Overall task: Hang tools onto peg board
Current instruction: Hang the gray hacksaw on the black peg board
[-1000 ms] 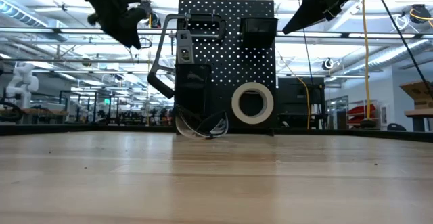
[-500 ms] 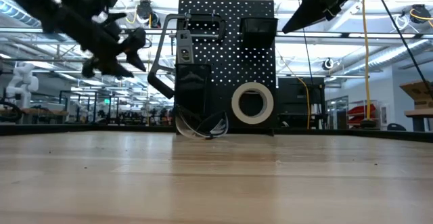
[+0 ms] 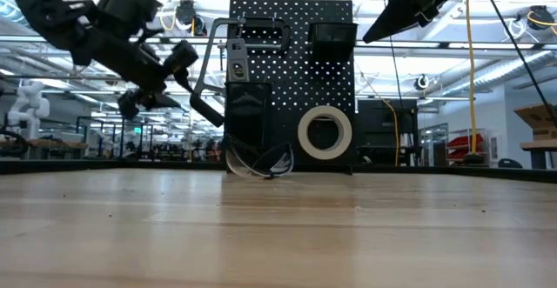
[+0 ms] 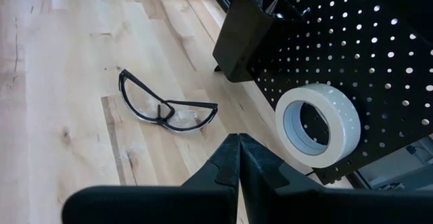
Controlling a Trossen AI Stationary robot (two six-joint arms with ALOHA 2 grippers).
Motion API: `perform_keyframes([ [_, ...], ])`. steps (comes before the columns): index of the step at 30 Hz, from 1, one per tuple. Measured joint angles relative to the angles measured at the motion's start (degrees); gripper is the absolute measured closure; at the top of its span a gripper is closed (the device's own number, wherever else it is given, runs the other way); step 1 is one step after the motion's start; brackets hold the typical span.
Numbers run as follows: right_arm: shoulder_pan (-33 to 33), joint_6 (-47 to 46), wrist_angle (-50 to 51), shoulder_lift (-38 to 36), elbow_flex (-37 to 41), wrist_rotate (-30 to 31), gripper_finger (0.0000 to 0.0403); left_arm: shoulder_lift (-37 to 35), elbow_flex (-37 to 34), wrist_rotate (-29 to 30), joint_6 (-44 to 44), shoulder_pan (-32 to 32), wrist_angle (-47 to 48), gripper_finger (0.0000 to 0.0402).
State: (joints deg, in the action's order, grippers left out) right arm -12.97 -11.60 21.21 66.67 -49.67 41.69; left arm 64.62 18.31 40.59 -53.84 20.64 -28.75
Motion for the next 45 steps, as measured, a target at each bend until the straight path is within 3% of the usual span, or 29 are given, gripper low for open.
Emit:
perform_keyframes([
  [12,0.0,-0.1,0.0,0.0,0.0,0.0,0.0403,9.5,0.3,-3.0,4.7,2.4,-14.0,0.0203],
  [40,0.0,0.1,0.0,0.0,0.0,0.0,0.0403,12.0,3.1,-3.8,5.1,6.0,-11.2,0.0203],
  [45,0.0,0.1,0.0,0.0,0.0,0.0,0.0403,12.8,3.1,-3.6,5.2,6.0,-11.2,0.0187],
])
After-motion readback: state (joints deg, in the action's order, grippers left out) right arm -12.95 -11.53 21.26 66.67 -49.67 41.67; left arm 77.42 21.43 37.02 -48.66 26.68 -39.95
